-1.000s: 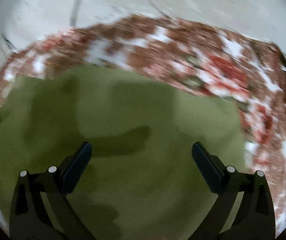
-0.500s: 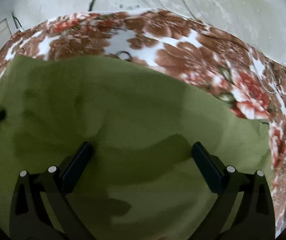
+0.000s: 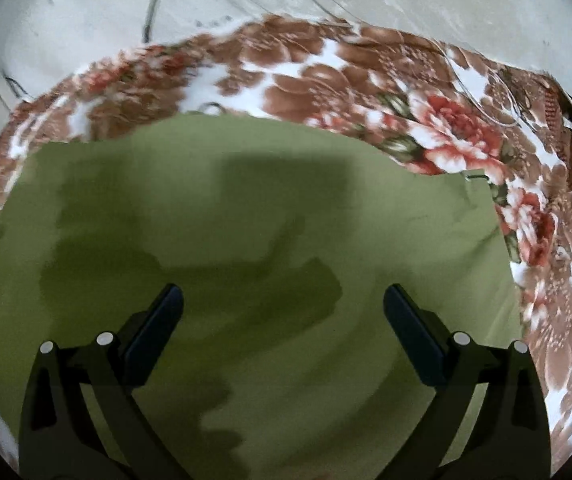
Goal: Fold large clothes
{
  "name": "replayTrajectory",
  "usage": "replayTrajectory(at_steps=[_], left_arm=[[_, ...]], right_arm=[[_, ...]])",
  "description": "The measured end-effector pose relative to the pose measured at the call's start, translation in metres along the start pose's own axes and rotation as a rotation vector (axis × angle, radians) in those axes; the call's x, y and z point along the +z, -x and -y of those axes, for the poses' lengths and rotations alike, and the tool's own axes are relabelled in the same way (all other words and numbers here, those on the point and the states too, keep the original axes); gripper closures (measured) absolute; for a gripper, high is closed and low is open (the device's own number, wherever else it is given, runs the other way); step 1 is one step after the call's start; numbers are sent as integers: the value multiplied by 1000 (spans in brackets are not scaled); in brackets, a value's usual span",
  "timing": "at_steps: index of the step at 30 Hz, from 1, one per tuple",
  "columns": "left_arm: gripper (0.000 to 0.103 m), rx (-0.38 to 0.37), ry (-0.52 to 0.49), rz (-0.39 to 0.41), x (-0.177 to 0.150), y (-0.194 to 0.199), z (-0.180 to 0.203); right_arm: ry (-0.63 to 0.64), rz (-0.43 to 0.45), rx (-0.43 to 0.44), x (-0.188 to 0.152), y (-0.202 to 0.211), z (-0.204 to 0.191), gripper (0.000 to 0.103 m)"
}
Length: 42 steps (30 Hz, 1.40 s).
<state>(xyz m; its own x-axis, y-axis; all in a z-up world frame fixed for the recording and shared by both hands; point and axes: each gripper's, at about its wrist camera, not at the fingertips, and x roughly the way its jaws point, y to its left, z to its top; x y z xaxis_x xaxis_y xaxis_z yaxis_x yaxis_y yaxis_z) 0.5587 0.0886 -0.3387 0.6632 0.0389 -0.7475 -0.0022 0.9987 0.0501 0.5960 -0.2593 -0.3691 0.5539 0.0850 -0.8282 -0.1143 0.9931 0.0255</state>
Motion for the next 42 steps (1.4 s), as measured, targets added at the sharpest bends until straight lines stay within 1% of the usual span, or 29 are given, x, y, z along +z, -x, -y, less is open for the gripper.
replayTrajectory(at_steps=[4,6,8,10,11,12,14,16,18,20,21,23,25,26,28,31,33,35,39,42], left_arm=[[6,0,-19,16,-27,33,6],[6,-11,16,11,-46,50,2],[6,-39,87,-1,-67,66,-8],[6,-146,259,-28,-101,79,-28],[6,-161,325,-38,-117,83,-37],[6,-160,382,-41,-134,86,-45],[6,-157,465,-62,-168,89,-57],[6,-139,514,-74,-194,91,-62],[6,-137,558,-80,-214,94,-66],[6,-129,575,-74,-227,98,-66],[6,-139,581,-59,-234,100,-65],[6,-164,588,-29,-240,102,-63],[6,-209,609,14,-247,101,-63],[6,-215,622,36,-251,98,-63],[6,-204,615,62,-250,90,-60],[6,-216,595,100,-241,74,-55],[6,-244,605,119,-232,59,-55],[6,-264,635,126,-224,45,-56],[6,-384,744,184,-204,22,-68],[6,-388,784,209,-189,9,-73]], right_arm=[[31,14,32,-14,29,-28,5],[40,0,48,-26,39,-40,5],[43,-22,65,-36,44,-47,5],[55,-29,71,-46,51,-53,5],[63,-33,68,-51,53,-55,5],[74,-39,64,-56,56,-58,5],[85,-47,58,-64,58,-61,5],[90,-51,52,-69,59,-62,5],[87,-55,45,-72,59,-63,5],[78,-65,44,-76,57,-64,5],[74,-71,44,-78,56,-65,5],[70,-72,41,-79,53,-66,5],[71,-78,39,-81,49,-68,5],[71,-81,37,-81,47,-69,5],[67,-85,31,-81,41,-71,5],[59,-87,24,-79,31,-72,5],[56,-89,14,-78,25,-73,5],[46,-90,10,-76,19,-72,5],[27,-96,0,-71,10,-69,5],[7,-104,-3,-70,4,-67,5]])
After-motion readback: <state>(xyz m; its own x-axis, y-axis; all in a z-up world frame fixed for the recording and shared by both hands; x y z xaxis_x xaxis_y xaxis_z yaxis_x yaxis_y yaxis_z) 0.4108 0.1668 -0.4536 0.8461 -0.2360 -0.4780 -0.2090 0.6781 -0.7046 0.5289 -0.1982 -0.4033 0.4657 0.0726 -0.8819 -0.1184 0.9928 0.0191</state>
